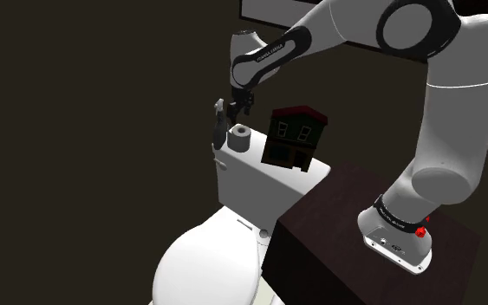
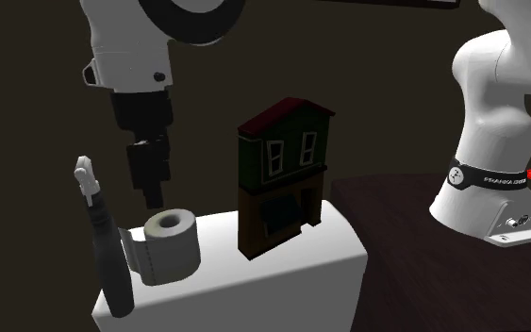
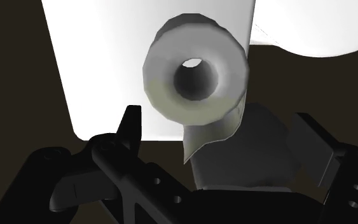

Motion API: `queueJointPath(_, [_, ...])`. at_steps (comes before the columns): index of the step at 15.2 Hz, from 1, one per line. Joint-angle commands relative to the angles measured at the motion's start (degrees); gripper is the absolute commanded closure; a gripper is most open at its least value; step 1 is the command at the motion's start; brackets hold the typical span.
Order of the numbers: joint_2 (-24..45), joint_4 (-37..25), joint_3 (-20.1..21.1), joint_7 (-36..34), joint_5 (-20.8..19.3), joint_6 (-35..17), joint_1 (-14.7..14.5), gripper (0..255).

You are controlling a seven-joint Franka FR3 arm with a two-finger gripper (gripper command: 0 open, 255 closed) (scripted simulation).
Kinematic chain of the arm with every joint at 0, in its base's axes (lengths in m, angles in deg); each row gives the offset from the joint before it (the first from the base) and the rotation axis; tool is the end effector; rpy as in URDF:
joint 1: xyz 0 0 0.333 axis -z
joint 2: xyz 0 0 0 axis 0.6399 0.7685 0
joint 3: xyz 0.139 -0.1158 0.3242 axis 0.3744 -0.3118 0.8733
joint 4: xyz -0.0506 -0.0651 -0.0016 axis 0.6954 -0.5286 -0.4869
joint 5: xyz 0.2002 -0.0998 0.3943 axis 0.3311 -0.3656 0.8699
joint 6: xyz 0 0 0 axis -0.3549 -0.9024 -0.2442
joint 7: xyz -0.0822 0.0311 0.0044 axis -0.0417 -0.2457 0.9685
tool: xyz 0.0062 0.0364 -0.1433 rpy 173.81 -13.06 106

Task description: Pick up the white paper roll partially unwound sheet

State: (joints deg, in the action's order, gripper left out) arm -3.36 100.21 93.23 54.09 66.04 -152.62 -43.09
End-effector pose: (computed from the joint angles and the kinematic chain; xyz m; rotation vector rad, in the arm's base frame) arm 0.7097 0.1018 0.2605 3.1205 0.2994 -0.0130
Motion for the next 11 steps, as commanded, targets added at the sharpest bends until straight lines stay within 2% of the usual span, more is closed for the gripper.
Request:
queueJointPath(1, [4.2, -3.5, 0.2, -0.4, 0.0, -0.4, -0.6, 0])
queueJointPath(5, [13.7, -13.4, 0.4, -0.2, 0.0, 0.7, -1.4, 0])
queueJointPath(11, [16.3, -13.6, 0.2, -0.3, -0.2, -1.7, -1.6, 0])
